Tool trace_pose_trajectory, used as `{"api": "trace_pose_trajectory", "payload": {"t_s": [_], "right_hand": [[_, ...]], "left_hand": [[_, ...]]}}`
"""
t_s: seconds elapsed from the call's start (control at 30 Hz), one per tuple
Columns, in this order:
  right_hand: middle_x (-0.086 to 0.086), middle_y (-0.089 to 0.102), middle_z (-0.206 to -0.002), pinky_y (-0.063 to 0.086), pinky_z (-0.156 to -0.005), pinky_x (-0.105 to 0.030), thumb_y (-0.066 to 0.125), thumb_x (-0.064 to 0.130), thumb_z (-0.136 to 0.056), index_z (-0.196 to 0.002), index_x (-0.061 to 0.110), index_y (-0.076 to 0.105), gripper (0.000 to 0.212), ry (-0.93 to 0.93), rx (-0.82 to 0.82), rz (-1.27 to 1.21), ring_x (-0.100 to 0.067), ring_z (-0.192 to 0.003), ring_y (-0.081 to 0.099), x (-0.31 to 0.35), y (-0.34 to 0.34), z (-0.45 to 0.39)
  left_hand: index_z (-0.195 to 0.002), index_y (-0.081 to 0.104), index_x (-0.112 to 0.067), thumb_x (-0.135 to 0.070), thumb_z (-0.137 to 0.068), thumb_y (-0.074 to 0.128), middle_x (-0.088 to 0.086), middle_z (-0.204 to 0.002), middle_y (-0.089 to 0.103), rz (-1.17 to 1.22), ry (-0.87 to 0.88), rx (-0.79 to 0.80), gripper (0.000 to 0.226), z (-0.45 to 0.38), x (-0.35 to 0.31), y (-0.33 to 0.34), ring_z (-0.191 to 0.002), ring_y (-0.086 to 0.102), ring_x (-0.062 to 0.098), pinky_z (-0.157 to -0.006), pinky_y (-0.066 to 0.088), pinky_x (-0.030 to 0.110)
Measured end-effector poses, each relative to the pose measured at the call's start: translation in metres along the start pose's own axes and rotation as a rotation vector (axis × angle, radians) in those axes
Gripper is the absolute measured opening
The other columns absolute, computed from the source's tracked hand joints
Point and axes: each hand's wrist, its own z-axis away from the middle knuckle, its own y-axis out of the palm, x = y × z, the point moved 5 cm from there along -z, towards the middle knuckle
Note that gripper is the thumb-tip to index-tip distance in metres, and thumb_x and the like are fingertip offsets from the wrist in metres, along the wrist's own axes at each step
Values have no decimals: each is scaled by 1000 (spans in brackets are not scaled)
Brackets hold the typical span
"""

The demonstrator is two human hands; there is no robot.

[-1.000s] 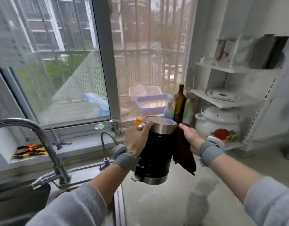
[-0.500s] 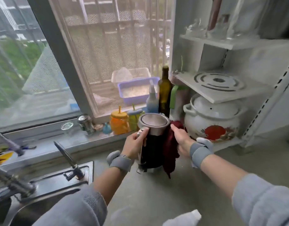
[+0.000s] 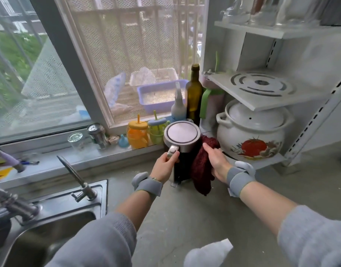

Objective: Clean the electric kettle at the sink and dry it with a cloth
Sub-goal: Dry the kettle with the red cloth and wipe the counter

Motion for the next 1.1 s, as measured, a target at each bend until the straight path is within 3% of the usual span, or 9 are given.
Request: {"api": "trace_pose_trajectory", "payload": {"t_s": [0.07, 0.17, 0.37, 0.5, 0.57, 0.67, 0.77, 0.87, 1.1], "right_hand": [[-9, 62, -123, 43, -104, -46, 58, 64, -69, -128, 6, 53, 83, -3, -9, 14, -29, -115, 58, 6, 3, 26], [-12, 67, -109, 47, -101, -44, 56, 44, -88, -115, 5, 62, 48, -26, 15, 52, -29, -104, 63, 7, 1, 60], [-10, 71, -104, 46, -101, -43, 61, 51, -80, -92, 9, 71, 45, -1, 15, 204, -28, -99, 66, -18, -13, 117], [-20, 69, -109, 48, -97, -43, 58, 36, -89, -97, 2, 70, 37, 27, -37, 51, -31, -97, 66, -51, -19, 176], [-25, 66, -112, 51, -85, -41, 57, 36, -89, -106, -4, 67, 45, 34, -70, -55, -34, -93, 65, -64, -26, 194], [-21, 69, -97, 50, -72, -37, 54, 35, -91, -109, -3, 66, 44, 28, -126, -133, -33, -82, 64, -75, -34, 232], [-6, 70, -64, 49, -61, -31, 51, 31, -94, -97, 1, 68, 34, 9, -144, -163, -25, -65, 62, -83, -42, 258], [-2, 69, -57, 49, -55, -28, 51, 30, -95, -88, 6, 68, 30, -13, -129, -212, -19, -54, 63, -84, -42, 273], [-7, 74, -69, 54, -65, -32, 51, 30, -94, -93, 4, 70, 33, 56, 14, -308, -23, -64, 69, -80, -22, 276]], "left_hand": [[-108, 62, -5, -36, -93, 57, 3, -94, 61, -151, 17, -84, 35, 11, -10, -3, -86, 54, 15, -70, 40, 26], [-121, 56, -8, -37, -90, 61, 4, -109, 62, -155, 25, -100, 42, 41, -19, -12, -99, 57, 15, -84, 43, 24], [-116, 65, -18, -49, -92, 52, 0, -117, 67, -120, 56, 317, 41, 131, -26, -19, -110, 60, 15, -96, 44, 29], [-131, 53, -23, -39, -89, 62, -3, -130, 59, -156, 116, 537, 46, 209, -20, -11, -116, 55, 7, -95, 43, 18], [-135, 46, -26, -42, -81, 71, -6, -130, 57, -233, 149, 513, 62, 224, -14, -3, -117, 53, 6, -96, 41, 18], [-133, 48, -26, -38, -76, 77, -7, -117, 59, -244, 174, 450, 65, 244, -1, 3, -97, 56, -3, -75, 43, 3], [-128, 54, -20, -36, -77, 77, 0, -110, 64, -247, 223, 368, 58, 259, 8, 17, -90, 65, 10, -77, 52, 15], [-118, 63, -23, -40, -76, 77, -7, -93, 62, -363, 310, 235, 48, 266, 4, 25, -65, 56, 5, -64, 43, 16], [-107, 66, -17, -35, -66, 86, -5, -99, 62, -472, 343, 212, 49, 270, -4, 15, -86, 52, 7, -78, 46, 23]]}}
